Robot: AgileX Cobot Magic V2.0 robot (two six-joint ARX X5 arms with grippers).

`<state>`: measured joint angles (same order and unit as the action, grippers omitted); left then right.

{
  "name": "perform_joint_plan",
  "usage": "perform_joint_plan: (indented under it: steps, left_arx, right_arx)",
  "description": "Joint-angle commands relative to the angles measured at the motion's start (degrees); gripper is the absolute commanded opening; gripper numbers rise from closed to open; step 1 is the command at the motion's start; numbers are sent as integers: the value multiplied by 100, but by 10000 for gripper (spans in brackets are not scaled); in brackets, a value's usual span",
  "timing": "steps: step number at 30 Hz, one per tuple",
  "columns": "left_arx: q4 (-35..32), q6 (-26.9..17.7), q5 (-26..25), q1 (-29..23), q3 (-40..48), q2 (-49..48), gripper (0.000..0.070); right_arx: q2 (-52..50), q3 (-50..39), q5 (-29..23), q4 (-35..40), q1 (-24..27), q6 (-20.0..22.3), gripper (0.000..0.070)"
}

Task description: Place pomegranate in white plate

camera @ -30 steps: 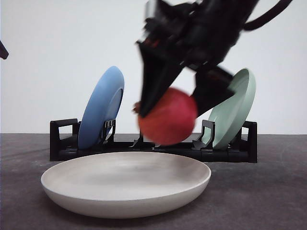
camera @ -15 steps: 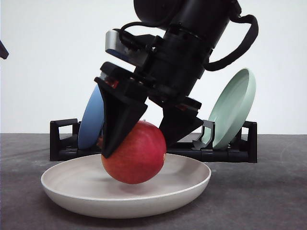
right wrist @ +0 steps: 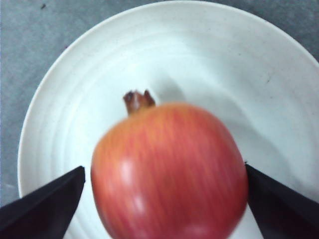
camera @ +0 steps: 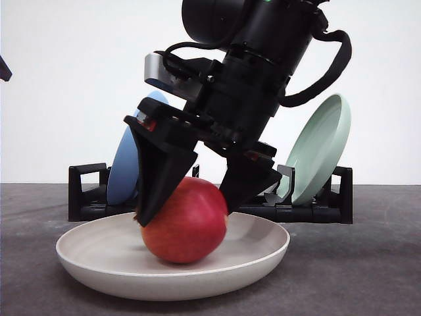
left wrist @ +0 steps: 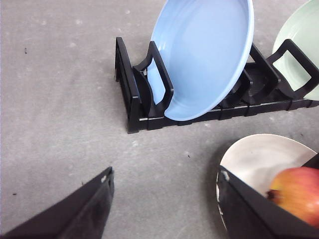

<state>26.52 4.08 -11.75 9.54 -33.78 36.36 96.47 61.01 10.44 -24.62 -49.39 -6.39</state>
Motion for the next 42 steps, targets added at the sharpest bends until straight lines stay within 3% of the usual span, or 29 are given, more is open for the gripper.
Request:
perform_joint_plan:
  steps: [1,8,14,24,34,41,42]
  left_arx:
    - [-85,7,-4,7,-44,31,390]
    - [-85,9,-4,7,-44,31,390]
    - [-85,9,-4,7,-44,31,390]
    - [-83,7,-4,7,-44,31,390]
    - [-81,9,-4,7,-44,31,390]
    - [-38,9,-4,7,-44,28,391]
    - [-14,8,-4,7,-44,26,381]
  right_arx:
    - [1,98,2,35,-63,-37,651]
    - [-580,13,-10,321,-52,223,636]
    - [-1544,-965,76,1542,183,254,607]
    - [-3181,-2399,441,1856,1454,-358,606]
    - [-4170,-3229,474,1624,2862,-409,603]
    - [-4193,-3263,435,1635,3201,-326,603]
    - [-4196,-3263,443,1619,3204,-327,574]
